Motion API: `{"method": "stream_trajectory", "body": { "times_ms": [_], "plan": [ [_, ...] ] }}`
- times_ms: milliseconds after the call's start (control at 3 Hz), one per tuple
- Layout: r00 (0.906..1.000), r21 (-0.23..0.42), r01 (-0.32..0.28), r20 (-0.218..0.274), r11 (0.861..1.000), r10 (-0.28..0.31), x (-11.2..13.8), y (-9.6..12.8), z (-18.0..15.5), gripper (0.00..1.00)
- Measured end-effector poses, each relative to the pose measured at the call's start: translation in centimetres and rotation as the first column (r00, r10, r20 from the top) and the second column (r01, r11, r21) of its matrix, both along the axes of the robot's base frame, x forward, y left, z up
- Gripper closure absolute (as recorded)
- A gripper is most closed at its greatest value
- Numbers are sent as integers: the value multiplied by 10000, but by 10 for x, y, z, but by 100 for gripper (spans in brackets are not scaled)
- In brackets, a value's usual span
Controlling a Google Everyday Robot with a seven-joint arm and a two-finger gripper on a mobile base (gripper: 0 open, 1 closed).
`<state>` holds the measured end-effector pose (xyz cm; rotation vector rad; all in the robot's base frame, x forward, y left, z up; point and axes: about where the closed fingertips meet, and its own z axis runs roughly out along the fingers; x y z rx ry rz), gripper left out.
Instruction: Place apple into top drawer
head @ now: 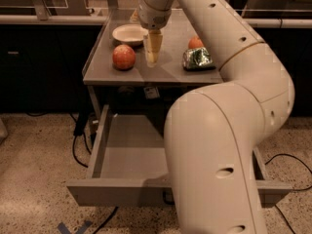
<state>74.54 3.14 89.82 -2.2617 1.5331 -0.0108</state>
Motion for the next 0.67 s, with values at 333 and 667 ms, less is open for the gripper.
{"method": "stream_trajectory", "body": {
  "times_ms": [333, 667],
  "plan": [
    [9978, 250, -623, -193, 9977, 628, 12, 23, -15, 0],
    [9896, 874, -1342, -397, 9871, 1381, 15, 43, -23, 0]
  ]
}}
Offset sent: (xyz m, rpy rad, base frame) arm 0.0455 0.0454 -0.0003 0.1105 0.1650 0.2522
